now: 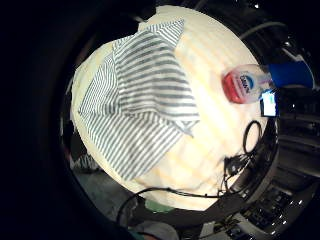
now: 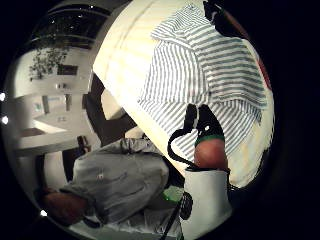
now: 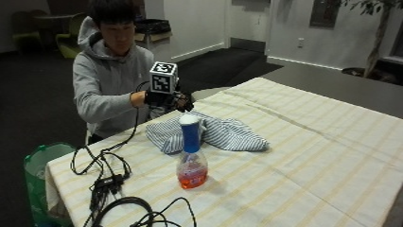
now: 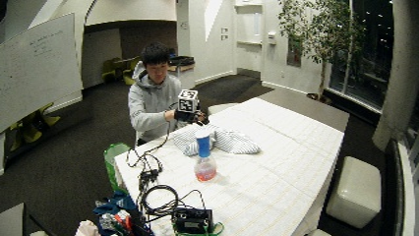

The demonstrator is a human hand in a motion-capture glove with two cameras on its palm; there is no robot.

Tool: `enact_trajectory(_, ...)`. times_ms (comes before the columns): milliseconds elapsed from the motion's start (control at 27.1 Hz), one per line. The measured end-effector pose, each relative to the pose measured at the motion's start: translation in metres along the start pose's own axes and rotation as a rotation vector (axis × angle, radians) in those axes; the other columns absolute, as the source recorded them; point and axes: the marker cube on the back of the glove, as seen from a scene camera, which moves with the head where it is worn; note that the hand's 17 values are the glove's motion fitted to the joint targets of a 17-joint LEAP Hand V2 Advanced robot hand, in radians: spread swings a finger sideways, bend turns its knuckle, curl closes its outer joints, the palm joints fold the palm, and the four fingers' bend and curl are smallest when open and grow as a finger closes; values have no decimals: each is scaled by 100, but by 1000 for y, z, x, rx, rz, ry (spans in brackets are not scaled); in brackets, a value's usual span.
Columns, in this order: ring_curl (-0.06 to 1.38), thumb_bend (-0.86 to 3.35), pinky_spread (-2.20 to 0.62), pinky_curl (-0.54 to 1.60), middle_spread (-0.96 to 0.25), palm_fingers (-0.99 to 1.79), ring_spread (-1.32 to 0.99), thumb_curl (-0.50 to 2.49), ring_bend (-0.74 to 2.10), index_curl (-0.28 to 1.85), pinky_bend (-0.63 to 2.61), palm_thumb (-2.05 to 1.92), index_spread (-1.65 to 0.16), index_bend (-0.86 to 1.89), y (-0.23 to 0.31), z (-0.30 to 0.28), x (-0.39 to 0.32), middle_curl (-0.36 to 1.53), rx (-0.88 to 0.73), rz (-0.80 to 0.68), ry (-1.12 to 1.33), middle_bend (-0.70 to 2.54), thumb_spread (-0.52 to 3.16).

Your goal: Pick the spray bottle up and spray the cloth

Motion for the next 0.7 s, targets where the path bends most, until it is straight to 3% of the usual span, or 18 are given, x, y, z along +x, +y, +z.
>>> enact_trajectory(259,21,20,23,23,-9,52,0,39,19,35,17,77,-32,22,23,-5,32,30,18,8,-27,28,97)
enact_trajectory(702,23,12,23,23,-10,54,-1,44,19,38,15,81,-33,20,62,-30,126,33,144,148,-91,28,97)
